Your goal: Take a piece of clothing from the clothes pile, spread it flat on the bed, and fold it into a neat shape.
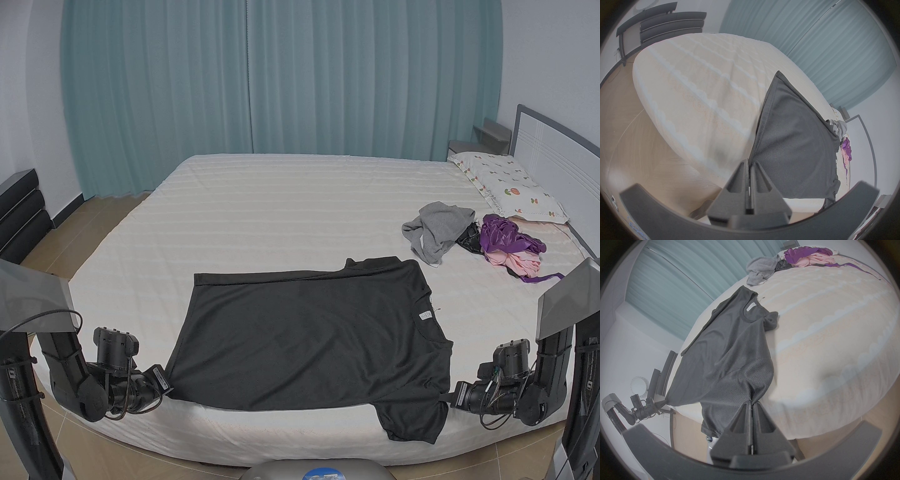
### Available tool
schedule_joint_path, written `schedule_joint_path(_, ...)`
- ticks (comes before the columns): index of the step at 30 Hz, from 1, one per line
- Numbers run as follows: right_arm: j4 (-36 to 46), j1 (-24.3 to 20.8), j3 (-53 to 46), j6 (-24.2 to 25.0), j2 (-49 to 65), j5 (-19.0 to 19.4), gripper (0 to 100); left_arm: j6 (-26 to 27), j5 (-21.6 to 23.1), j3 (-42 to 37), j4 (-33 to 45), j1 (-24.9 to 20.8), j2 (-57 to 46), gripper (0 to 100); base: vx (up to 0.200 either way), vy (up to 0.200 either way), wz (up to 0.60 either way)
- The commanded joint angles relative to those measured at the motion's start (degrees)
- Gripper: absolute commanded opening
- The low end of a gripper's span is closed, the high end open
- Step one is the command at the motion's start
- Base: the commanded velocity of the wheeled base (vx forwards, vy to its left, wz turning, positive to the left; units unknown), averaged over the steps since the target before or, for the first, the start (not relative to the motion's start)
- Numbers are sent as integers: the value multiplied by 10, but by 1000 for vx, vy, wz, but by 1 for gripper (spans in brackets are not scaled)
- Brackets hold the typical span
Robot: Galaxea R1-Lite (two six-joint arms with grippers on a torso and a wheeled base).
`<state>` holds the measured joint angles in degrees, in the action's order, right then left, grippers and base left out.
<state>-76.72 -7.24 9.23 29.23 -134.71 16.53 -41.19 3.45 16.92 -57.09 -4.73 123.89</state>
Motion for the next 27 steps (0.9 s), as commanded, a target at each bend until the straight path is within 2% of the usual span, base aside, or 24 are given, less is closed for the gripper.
schedule_joint_path(1, -1, 14, -19, -1, 32, 3, 0, 1, -2, -5, 0, 1, -4, 0, 0, 0, 0)
schedule_joint_path(7, -3, 28, -47, -6, 54, 15, 0, 8, -5, -16, 0, 1, -17, 0, 0, 0, 0)
schedule_joint_path(11, -15, 49, -80, -8, 83, 48, 0, 9, -5, -25, 0, 5, -41, 0, 0, 0, 0)
schedule_joint_path(14, -18, 56, -88, -11, 88, 53, 0, 16, -5, -31, 0, 4, -44, 0, 0, 0, 0)
schedule_joint_path(15, -13, 67, -92, -26, 91, 56, 0, 46, -5, -45, 0, 5, -50, 0, 0, 0, 0)
schedule_joint_path(19, -2, 91, -92, -35, 99, 61, 0, 67, -9, -61, 0, 5, -52, 0, 0, 0, 0)
schedule_joint_path(22, 37, 92, -92, -43, 117, 65, 0, 82, -17, -71, 0, 5, -52, 0, 0, 0, 0)
schedule_joint_path(27, 133, 104, -92, -98, 166, 91, 0, 110, -20, -92, 0, 5, -66, 0, 0, 0, 0)
